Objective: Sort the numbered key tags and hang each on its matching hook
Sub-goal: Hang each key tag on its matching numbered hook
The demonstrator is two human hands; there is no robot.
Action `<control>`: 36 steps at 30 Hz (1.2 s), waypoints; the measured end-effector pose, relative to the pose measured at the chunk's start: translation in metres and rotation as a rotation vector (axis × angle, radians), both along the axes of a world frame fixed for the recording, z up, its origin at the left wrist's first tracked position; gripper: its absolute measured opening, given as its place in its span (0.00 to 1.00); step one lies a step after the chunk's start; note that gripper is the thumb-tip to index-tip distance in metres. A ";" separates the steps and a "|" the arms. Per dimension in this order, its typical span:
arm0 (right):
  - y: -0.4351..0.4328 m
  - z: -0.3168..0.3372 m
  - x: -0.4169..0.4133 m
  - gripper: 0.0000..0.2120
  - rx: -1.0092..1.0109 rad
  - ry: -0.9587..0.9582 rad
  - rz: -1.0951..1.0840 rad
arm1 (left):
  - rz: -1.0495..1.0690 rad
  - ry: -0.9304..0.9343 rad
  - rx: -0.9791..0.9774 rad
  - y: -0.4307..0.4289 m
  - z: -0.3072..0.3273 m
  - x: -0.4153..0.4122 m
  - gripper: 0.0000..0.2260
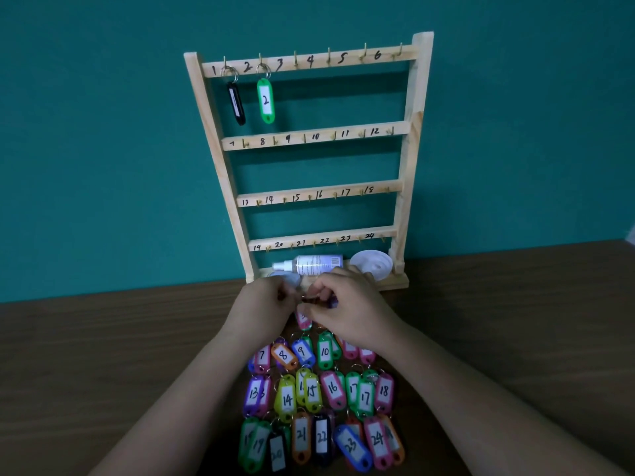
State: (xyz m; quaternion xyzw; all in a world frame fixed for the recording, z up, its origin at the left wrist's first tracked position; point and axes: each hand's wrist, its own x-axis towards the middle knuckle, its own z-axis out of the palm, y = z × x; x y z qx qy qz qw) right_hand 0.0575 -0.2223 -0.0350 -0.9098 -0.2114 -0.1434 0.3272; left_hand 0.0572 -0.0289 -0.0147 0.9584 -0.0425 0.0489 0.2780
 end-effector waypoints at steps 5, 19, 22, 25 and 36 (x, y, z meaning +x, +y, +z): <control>0.002 0.007 -0.001 0.10 0.316 0.185 0.076 | -0.037 -0.071 -0.273 0.000 0.021 -0.007 0.05; -0.004 0.025 -0.010 0.06 0.548 0.040 0.115 | -0.033 -0.241 -0.504 -0.003 0.050 -0.023 0.03; -0.005 0.026 -0.010 0.07 0.592 -0.007 0.090 | -0.018 -0.286 -0.491 -0.004 0.052 -0.023 0.03; -0.008 0.026 -0.009 0.08 0.665 -0.028 0.047 | 0.001 -0.354 -0.484 -0.007 0.059 -0.023 0.04; -0.013 0.021 0.000 0.06 0.719 0.018 0.015 | 0.005 -0.718 -0.201 -0.028 0.177 -0.005 0.04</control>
